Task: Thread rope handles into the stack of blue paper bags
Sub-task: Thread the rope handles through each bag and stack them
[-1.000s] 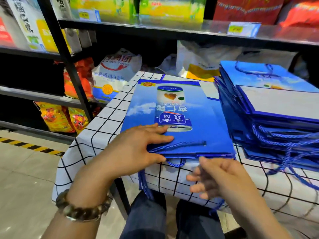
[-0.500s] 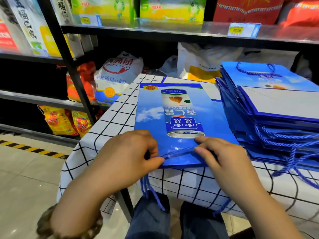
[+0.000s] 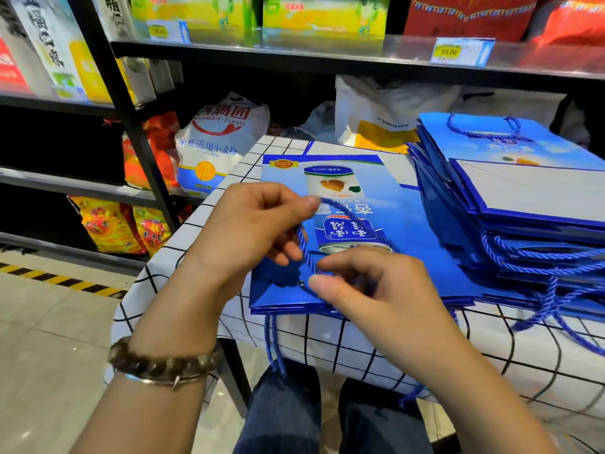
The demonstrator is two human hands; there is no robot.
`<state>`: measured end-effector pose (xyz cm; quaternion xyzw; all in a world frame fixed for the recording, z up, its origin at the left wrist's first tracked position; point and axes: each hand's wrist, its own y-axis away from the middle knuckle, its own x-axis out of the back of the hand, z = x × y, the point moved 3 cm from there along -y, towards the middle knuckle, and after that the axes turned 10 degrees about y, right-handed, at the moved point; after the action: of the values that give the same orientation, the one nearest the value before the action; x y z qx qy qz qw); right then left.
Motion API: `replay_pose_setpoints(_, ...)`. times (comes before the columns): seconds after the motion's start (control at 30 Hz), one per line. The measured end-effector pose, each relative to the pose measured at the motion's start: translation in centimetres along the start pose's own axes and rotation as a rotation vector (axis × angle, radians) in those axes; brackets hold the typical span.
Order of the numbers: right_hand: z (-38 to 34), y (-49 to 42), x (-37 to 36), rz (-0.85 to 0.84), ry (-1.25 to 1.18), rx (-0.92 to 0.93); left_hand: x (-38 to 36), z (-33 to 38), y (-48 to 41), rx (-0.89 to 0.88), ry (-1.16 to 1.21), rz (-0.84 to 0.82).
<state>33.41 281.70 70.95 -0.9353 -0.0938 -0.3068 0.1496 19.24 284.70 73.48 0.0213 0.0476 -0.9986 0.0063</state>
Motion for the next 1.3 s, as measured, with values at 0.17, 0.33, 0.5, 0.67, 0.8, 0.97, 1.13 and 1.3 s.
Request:
replay_pose_setpoints(0.17, -0.2, -0.3, -0.1, -0.101, -0.009, -0.002, -0.1, 0.6, -0.6, -0.021, 0.148, 0.036)
replay_pose_setpoints(0.33, -0.1, -0.3, -0.6, -0.193, -0.045, -0.063, -0.5, 0.5, -0.9, 0.007, 0.253, 0.047)
replay_pose_setpoints(0.5, -0.5, -0.8, 0.0, -0.214, -0.191, -0.102, -0.5, 0.5, -0.8, -0.002, 0.19, 0.03)
replay_pose_setpoints(0.67, -1.0, -2.2, 0.9, -0.158, -0.269, -0.08, 1.9, -0.4, 0.9, -0.135, -0.584, 0.122)
replay_pose_setpoints(0.8, -0.6, -3.5, 0.6, -0.106, -0.218, -0.07, 2.7, -1.1, 3.7, -0.161, -0.942, 0.061)
replay_pose_setpoints(0.97, 0.0, -4.2, -0.9, -0.13, -0.119, -0.078, 3.0, -2.6, 4.7, -0.179, -0.986, -0.044)
replay_pose_setpoints(1.13, 0.4, -4.3, -1.5, -0.166, -0.04, -0.058, 3.1, -2.5, 4.6, -0.361, -1.071, -0.128)
replay_pose_setpoints(1.3, 0.6, -4.4, -1.7, -0.173, 0.038, -0.043, 2.9, -2.3, 4.8, -0.574, -1.144, -0.169)
